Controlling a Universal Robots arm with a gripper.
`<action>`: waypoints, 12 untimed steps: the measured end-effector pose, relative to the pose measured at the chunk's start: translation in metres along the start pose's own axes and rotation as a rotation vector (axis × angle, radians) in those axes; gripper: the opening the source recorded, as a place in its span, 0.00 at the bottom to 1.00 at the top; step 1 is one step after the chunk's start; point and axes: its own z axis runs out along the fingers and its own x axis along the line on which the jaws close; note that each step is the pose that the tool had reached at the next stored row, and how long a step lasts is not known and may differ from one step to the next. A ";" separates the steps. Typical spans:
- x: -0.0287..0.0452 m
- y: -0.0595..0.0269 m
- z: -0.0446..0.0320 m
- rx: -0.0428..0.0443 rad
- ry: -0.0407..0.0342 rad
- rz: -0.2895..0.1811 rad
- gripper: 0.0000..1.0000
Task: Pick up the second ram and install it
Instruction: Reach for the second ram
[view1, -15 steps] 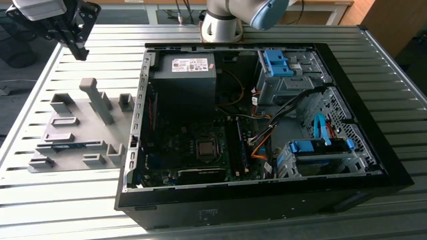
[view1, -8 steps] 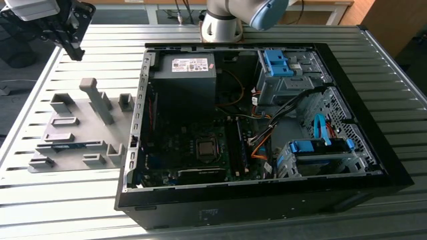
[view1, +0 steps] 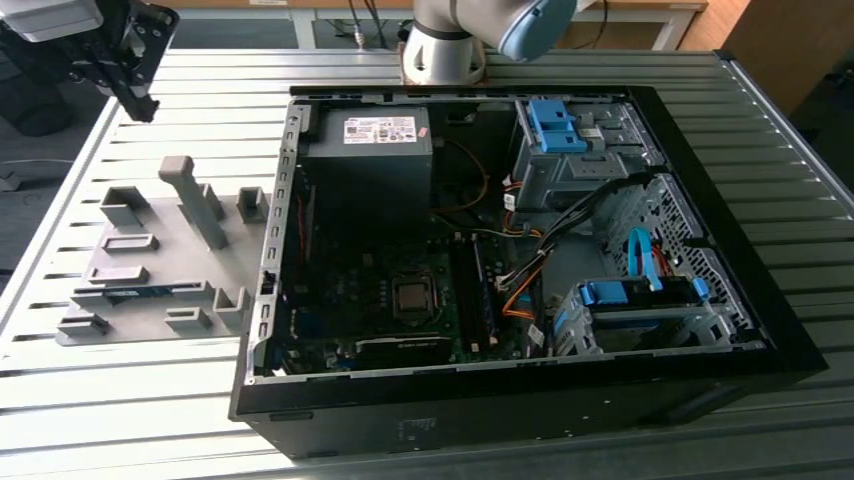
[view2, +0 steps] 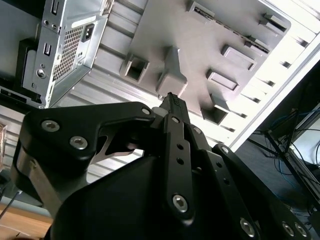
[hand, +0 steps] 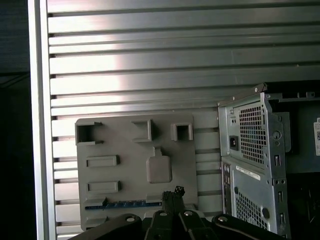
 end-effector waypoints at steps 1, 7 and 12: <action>0.0015 -0.0001 0.0000 0.0000 0.0000 0.000 0.11; 0.0119 -0.0021 0.0003 0.0000 0.0006 0.000 0.11; 0.0209 -0.0078 0.0006 0.0001 0.0007 0.000 0.11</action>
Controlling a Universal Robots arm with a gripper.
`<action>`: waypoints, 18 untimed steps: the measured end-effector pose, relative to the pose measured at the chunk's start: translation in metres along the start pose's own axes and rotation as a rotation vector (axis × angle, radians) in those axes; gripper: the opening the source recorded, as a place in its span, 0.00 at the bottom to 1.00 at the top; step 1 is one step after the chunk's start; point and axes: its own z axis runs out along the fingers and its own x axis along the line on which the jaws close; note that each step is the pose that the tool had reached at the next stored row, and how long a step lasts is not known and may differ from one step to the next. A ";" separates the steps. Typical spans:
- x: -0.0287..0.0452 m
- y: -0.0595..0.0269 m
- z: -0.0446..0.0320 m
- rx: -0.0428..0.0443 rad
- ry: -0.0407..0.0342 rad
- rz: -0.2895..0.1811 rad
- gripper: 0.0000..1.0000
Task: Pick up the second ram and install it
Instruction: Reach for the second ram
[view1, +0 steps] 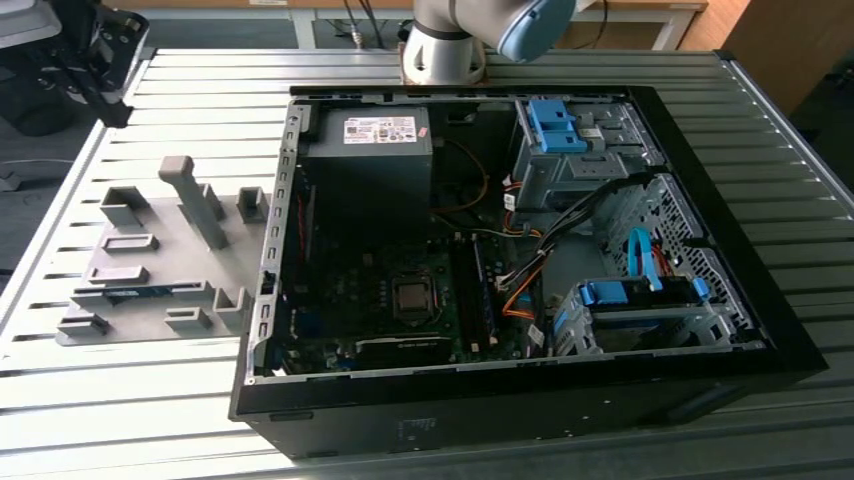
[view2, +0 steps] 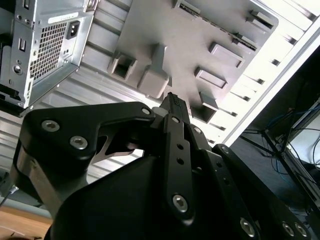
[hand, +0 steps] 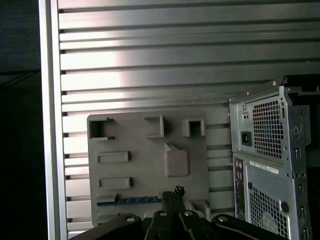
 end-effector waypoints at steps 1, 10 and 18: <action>0.0024 -0.0006 0.0001 0.0000 0.0000 0.000 0.11; 0.0365 -0.0039 0.0009 0.0005 0.0060 0.000 0.11; 0.0384 -0.0040 0.0009 0.0004 0.0060 0.000 0.11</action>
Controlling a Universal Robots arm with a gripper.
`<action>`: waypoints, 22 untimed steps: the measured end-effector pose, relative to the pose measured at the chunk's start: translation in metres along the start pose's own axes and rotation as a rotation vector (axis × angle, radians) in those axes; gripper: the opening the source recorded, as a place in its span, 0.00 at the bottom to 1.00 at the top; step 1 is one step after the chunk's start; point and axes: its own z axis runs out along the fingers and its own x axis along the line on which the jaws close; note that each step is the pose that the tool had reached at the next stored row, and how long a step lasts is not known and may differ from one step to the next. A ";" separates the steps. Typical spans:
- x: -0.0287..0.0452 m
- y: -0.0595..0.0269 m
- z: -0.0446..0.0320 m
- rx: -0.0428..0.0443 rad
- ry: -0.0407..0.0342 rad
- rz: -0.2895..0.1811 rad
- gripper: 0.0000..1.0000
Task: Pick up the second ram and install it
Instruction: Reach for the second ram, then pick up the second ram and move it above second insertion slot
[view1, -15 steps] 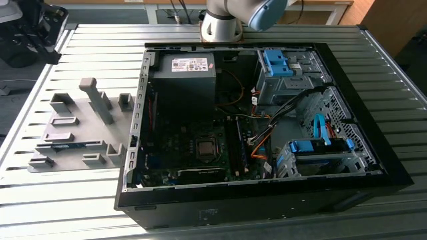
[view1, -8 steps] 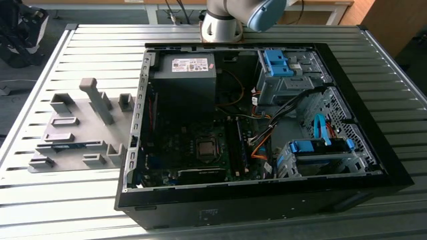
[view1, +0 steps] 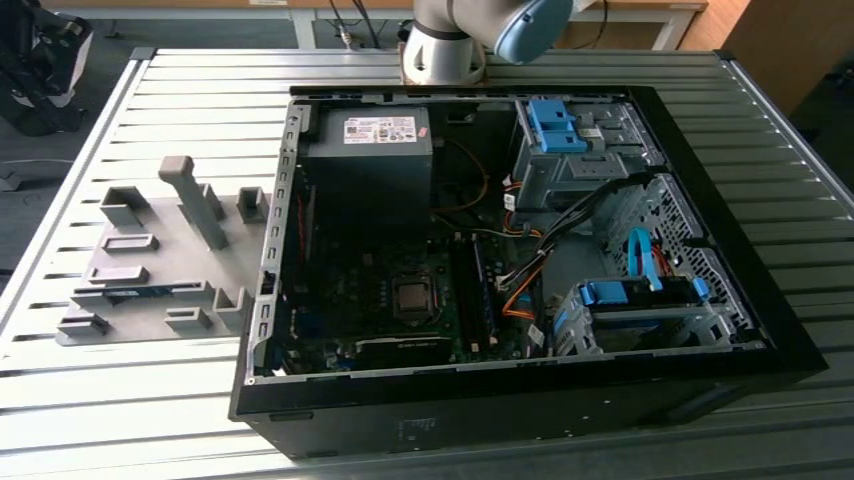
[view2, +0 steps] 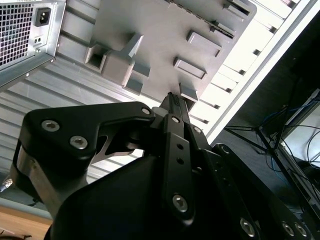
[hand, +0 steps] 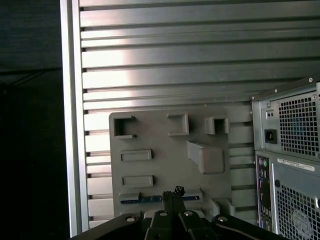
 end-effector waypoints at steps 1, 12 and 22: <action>0.0000 0.0000 0.0000 0.0000 0.0000 0.000 0.11; 0.0007 -0.0001 0.0001 -0.0003 0.0007 -0.018 0.11; 0.0015 -0.0002 0.0015 -0.0026 0.0082 -0.188 0.11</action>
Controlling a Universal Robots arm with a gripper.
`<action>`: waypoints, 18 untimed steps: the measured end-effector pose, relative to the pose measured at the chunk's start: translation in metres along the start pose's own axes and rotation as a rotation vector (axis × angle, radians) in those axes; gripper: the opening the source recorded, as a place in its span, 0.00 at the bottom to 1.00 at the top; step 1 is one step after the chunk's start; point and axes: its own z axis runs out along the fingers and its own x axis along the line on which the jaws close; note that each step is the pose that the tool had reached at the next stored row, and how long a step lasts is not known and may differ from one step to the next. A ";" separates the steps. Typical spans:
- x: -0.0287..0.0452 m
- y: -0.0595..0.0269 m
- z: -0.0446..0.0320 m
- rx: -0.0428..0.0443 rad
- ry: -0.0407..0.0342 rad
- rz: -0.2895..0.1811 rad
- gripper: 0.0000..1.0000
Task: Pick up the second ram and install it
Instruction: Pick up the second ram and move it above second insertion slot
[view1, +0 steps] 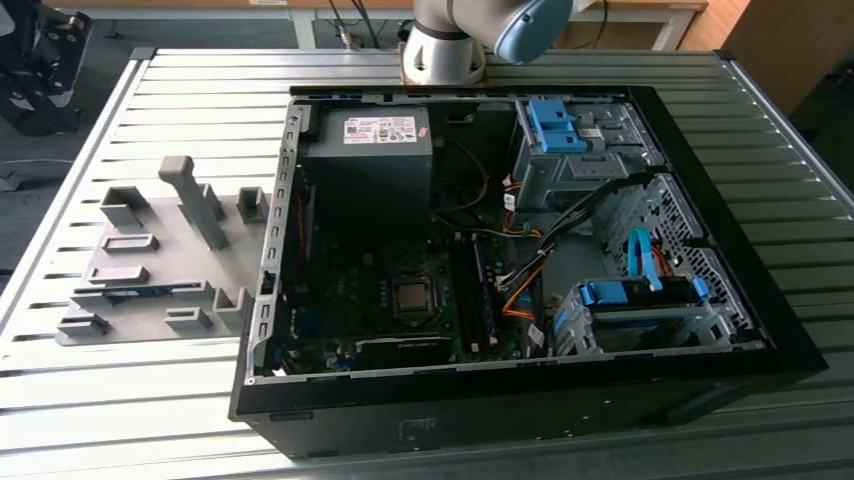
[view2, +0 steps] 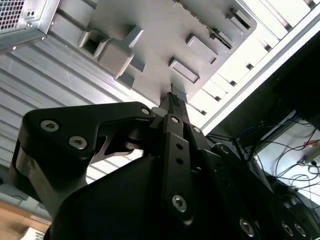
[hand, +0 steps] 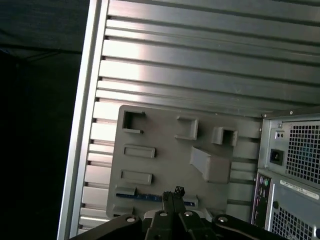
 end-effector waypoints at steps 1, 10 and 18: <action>0.0000 0.0000 0.0002 -0.0002 0.0008 -0.018 0.11; 0.0003 -0.0001 0.0021 -0.0026 0.0079 -0.180 0.11; 0.0007 -0.0001 0.0026 -0.0039 0.0119 -0.273 0.11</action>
